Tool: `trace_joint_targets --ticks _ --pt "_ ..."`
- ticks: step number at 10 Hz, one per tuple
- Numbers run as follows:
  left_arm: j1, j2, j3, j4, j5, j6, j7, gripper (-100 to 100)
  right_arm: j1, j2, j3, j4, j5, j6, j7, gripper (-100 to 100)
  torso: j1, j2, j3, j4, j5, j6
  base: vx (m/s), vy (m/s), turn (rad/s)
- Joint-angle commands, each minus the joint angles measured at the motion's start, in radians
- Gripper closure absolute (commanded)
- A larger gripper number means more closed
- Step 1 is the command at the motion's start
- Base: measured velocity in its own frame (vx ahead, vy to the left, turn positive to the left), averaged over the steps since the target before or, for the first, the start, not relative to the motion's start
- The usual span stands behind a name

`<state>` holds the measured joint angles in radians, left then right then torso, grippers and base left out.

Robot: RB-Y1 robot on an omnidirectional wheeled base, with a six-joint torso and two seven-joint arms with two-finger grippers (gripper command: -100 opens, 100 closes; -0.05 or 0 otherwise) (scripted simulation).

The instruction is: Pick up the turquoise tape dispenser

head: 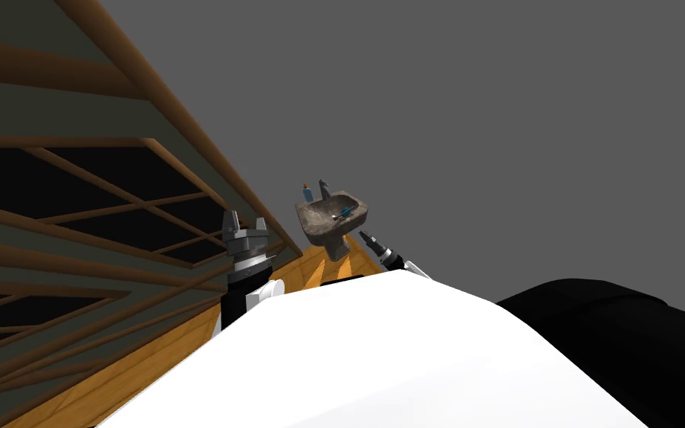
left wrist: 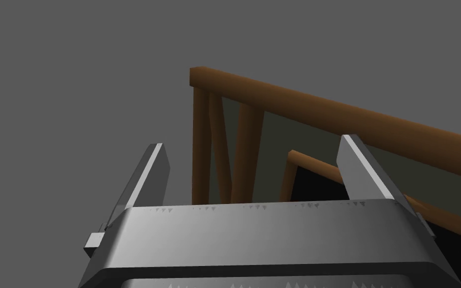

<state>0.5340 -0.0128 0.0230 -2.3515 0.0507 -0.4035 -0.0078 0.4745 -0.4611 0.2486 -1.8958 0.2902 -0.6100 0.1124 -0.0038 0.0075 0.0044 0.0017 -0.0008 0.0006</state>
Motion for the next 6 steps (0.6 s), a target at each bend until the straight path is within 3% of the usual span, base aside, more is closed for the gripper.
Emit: trace_joint_targets --ticks 1,3,4,6 --pt "0.000 0.000 0.000 0.000 0.000 0.000 0.000 0 0.016 -0.034 -0.002 0.027 0.050 -0.005 -0.002 -100 0.000 0.000 0.000 0.000 0.000 0.000 -0.095 -0.044 -0.155" --pt "0.000 0.000 0.000 0.000 0.000 0.000 0.000 0 0.041 -0.095 -0.014 0.052 0.110 -0.010 -0.003 -100 0.001 -0.001 0.000 0.000 0.000 0.000 -0.086 -0.038 -0.164" --pt "0.000 0.000 0.000 0.000 0.000 0.000 0.000 0 0.041 -0.096 -0.014 0.052 0.120 -0.010 -0.003 -100 0.002 -0.001 -0.001 0.000 0.000 0.000 -0.044 -0.013 -0.067" --pt "0.000 0.000 0.000 0.000 0.000 0.000 0.000 0 0.062 -0.165 -0.030 0.077 0.187 -0.014 0.002 -100 0.003 -0.003 -0.002 -0.001 0.001 0.000 -0.053 -0.020 -0.161"
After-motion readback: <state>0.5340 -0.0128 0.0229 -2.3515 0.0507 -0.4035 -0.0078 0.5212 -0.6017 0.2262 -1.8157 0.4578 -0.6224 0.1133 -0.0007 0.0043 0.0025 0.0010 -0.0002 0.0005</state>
